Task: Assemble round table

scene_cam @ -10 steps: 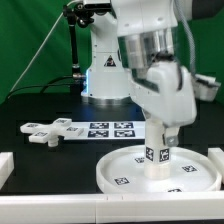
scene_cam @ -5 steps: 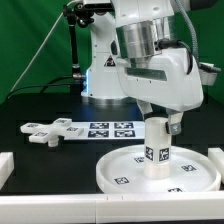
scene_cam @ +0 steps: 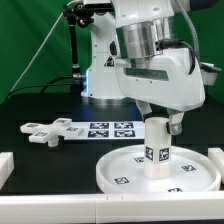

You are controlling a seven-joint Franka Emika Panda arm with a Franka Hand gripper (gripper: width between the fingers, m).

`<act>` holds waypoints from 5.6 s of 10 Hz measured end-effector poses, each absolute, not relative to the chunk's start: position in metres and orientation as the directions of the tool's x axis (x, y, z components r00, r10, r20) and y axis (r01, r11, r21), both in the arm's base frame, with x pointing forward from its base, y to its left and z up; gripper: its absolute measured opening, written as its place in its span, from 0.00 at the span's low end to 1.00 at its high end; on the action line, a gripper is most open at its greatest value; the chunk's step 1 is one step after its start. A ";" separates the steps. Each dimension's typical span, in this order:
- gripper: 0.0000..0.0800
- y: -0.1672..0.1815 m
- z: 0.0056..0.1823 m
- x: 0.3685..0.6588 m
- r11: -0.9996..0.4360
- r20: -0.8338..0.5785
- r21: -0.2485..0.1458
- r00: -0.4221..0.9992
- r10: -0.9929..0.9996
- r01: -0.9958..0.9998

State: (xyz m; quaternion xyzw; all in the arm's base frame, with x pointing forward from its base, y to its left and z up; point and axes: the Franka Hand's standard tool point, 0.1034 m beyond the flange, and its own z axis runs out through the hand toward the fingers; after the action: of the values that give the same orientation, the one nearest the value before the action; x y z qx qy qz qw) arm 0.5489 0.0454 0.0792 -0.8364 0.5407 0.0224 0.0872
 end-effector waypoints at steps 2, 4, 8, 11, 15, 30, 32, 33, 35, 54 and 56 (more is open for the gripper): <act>0.81 0.045 0.079 0.549 -0.615 -0.094 -0.145 0.630 -0.771 -0.775; 0.81 0.045 0.079 0.548 -0.780 -0.059 -0.162 0.795 -0.604 -0.604; 0.81 0.044 0.079 0.548 -0.911 -0.014 -0.172 0.926 -0.377 -0.374; 0.81 0.035 0.071 0.529 -0.990 0.061 -0.141 0.998 -0.020 -0.012; 0.81 -0.019 0.071 0.488 -0.947 0.093 -0.098 0.951 0.296 0.305; 0.81 -0.136 0.071 0.445 -0.891 0.080 0.045 0.887 0.454 0.452; 0.81 -0.149 0.067 0.432 -0.900 0.063 0.050 0.898 0.435 0.433; 0.81 -0.151 0.063 0.424 -0.904 0.059 0.056 0.903 0.426 0.424; 0.81 -0.150 0.060 0.417 -0.909 0.050 0.048 0.908 0.416 0.414; 0.81 -0.151 0.037 0.393 -0.923 -0.011 -0.005 0.923 0.384 0.384; 0.81 -0.151 0.037 0.393 -0.923 -0.012 -0.006 0.923 0.385 0.385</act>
Offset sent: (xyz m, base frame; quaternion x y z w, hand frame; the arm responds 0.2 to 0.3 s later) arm -0.0074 0.0040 0.0003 0.0012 -0.0405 -0.3318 0.9425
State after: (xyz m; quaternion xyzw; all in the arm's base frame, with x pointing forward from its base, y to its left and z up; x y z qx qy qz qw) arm 0.3926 -0.1507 0.0368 -0.9805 -0.1962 0.0065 0.0020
